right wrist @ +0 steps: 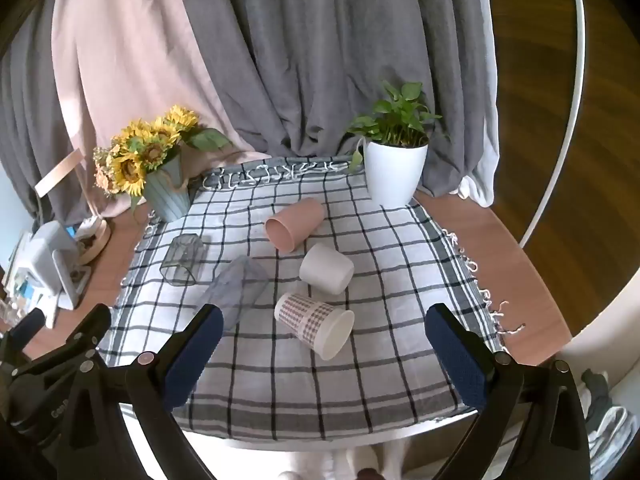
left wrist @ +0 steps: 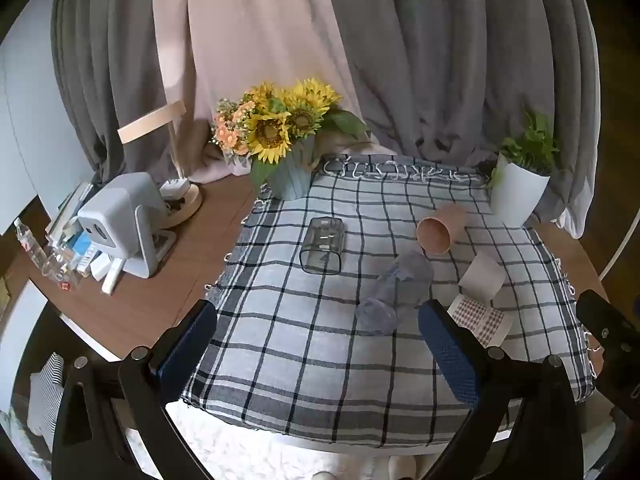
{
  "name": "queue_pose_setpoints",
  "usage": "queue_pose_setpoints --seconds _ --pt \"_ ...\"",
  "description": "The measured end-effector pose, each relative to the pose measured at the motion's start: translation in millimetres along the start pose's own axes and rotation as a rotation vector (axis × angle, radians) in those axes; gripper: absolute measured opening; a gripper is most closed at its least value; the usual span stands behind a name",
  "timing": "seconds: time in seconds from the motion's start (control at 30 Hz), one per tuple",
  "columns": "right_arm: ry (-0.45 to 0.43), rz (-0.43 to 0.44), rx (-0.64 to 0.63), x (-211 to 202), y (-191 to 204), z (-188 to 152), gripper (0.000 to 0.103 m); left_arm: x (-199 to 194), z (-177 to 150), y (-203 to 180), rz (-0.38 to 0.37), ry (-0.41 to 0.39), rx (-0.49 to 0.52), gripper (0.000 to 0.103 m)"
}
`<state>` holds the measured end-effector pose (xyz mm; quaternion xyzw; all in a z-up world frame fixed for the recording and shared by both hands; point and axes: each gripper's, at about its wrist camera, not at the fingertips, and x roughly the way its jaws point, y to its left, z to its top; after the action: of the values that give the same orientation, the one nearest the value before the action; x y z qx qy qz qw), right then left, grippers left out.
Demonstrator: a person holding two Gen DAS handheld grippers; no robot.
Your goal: Flip cup upside down
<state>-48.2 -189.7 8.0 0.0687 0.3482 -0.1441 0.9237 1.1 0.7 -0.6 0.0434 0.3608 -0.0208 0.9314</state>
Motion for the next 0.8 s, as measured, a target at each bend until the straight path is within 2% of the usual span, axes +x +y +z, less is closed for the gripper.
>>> queue_pose_setpoints --seconds 0.6,0.8 --pt "-0.009 0.008 0.005 -1 18 4 0.102 -1 7 8 -0.010 -0.024 -0.002 0.103" --pt "-0.008 0.014 0.011 -1 12 4 0.102 -2 7 7 -0.012 -0.023 -0.003 0.103"
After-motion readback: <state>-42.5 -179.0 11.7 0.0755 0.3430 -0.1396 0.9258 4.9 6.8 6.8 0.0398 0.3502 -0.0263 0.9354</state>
